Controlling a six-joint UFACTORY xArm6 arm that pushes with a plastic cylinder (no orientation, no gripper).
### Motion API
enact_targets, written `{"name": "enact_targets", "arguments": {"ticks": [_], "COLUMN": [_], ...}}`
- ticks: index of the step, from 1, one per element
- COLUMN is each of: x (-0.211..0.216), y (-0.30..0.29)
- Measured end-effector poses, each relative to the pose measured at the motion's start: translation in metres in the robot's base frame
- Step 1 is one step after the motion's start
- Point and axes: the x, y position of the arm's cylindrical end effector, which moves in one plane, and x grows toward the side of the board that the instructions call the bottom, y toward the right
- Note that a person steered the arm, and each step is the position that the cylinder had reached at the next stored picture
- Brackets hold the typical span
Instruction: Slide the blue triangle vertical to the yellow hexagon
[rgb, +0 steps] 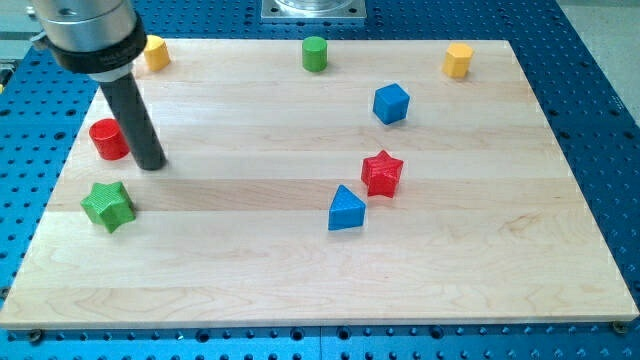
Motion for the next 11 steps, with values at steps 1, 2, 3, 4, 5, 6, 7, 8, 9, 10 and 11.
{"name": "enact_targets", "arguments": {"ticks": [1,2,3,4,5,6,7,8,9,10,11], "x": [0.0,0.0,0.031,0.079,0.086,0.066,0.077,0.081,0.093,0.107,0.109], "y": [0.005,0.006,0.086,0.174,0.245,0.293,0.298,0.326,0.343,0.362,0.398]}}
